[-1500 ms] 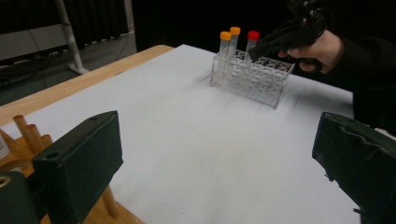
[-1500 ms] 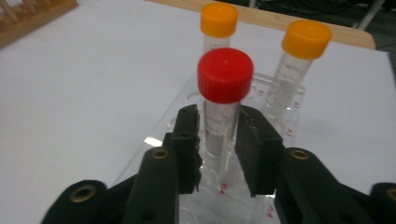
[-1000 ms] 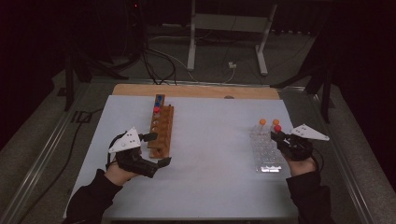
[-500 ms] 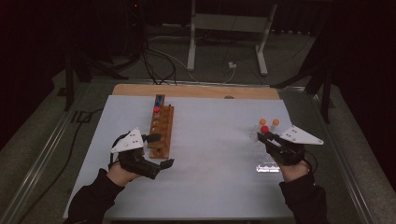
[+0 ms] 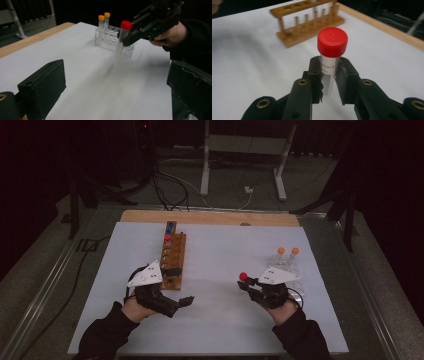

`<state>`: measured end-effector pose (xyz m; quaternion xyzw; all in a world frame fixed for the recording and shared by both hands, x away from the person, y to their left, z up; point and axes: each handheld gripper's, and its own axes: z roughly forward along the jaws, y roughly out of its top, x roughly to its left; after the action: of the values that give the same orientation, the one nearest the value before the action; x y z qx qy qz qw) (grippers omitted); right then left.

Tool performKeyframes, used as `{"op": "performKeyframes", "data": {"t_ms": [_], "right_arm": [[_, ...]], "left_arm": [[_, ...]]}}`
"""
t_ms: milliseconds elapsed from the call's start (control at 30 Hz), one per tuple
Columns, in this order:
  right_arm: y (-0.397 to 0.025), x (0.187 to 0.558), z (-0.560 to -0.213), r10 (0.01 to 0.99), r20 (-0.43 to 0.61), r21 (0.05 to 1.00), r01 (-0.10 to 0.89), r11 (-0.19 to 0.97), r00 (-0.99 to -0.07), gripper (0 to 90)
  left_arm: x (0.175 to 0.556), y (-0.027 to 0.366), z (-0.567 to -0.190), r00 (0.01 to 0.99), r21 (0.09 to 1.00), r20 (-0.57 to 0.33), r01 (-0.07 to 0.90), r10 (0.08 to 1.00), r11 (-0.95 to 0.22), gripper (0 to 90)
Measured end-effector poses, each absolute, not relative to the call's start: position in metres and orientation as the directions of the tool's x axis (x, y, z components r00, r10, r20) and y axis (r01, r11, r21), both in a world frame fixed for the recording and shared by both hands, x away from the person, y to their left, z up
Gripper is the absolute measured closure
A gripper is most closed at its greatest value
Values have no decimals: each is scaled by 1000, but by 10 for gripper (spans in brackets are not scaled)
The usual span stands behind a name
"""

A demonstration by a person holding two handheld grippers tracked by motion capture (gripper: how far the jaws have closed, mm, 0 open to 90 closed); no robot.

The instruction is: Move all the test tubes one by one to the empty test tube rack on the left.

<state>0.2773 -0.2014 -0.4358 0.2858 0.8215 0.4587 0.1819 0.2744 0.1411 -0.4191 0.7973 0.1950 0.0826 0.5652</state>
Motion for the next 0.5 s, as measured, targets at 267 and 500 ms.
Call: {"op": "performKeyframes", "data": {"t_ms": [267, 500], "right_arm": [[-178, 269, -441, 564, -21, 848, 284, 447, -825, 747], [-158, 261, -444, 502, -16, 840, 261, 477, -865, 746]], "left_arm": [[272, 124, -426, 924, 929, -93, 214, 371, -300, 53], [270, 102, -431, 945, 932, -68, 175, 319, -318, 164]]}}
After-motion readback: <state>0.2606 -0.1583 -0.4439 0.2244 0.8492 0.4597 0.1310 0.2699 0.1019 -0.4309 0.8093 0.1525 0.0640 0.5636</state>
